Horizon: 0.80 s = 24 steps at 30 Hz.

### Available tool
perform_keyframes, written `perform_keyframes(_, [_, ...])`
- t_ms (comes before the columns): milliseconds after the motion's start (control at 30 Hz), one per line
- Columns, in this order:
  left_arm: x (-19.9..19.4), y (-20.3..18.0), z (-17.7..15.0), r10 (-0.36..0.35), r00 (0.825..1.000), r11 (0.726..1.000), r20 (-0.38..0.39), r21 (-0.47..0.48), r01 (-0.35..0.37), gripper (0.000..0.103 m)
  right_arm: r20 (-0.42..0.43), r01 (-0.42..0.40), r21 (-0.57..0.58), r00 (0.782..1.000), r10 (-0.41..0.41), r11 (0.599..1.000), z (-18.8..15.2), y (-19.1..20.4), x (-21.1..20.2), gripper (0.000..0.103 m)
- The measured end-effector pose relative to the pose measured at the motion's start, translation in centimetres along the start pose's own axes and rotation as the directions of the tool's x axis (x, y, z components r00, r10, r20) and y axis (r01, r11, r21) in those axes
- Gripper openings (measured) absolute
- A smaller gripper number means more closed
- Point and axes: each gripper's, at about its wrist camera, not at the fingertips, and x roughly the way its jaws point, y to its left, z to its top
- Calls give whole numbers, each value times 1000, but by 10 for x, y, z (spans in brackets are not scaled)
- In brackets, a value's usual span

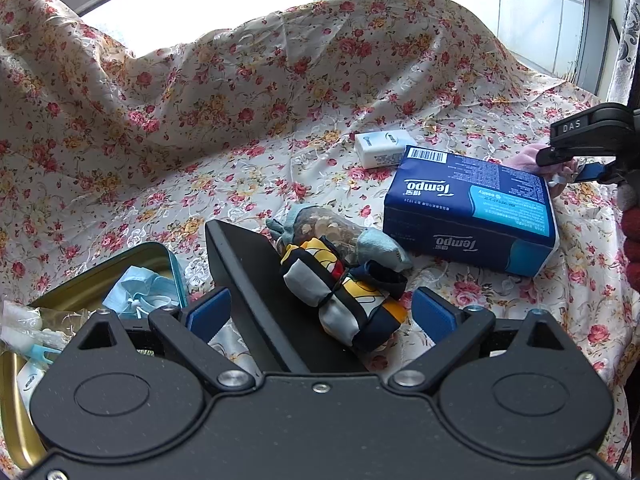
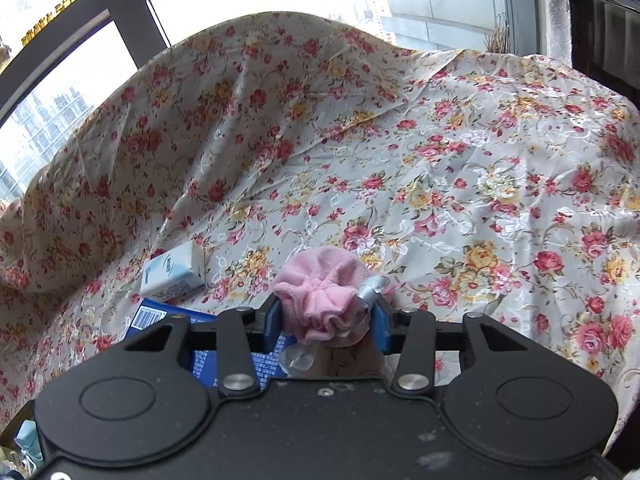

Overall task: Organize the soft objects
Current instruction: 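Grasp the pink scrunchie with the right tool and lift it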

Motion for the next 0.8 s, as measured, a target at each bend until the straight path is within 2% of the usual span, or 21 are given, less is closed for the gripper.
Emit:
perform_keyframes(367, [-1,3,-1,6,1000,1000,0,-6,-6,94,51,27,5,998,-28,1000,-3,-16,-26,34])
perform_keyframes(633, [-2,3,-1,4,1000,1000,1,-9,-4,94,-19,74,59,997,-73,996,-31,-42,-34,34])
perform_keyframes(733, [-1,2,0,3,1000,1000,0,-7,-3,94,-24,95,75,995,-94,993,-37,-49,-37,36])
perform_keyframes(767, [-1,2,0,4,1000,1000,0,-7,-4,94,-15,100,77,995,-99,992,-38,-50,-38,44])
perform_keyframes(800, [-1,2,0,4,1000,1000,0,-7,-4,94,-2,104,78,995,-105,991,-38,-50,-40,58])
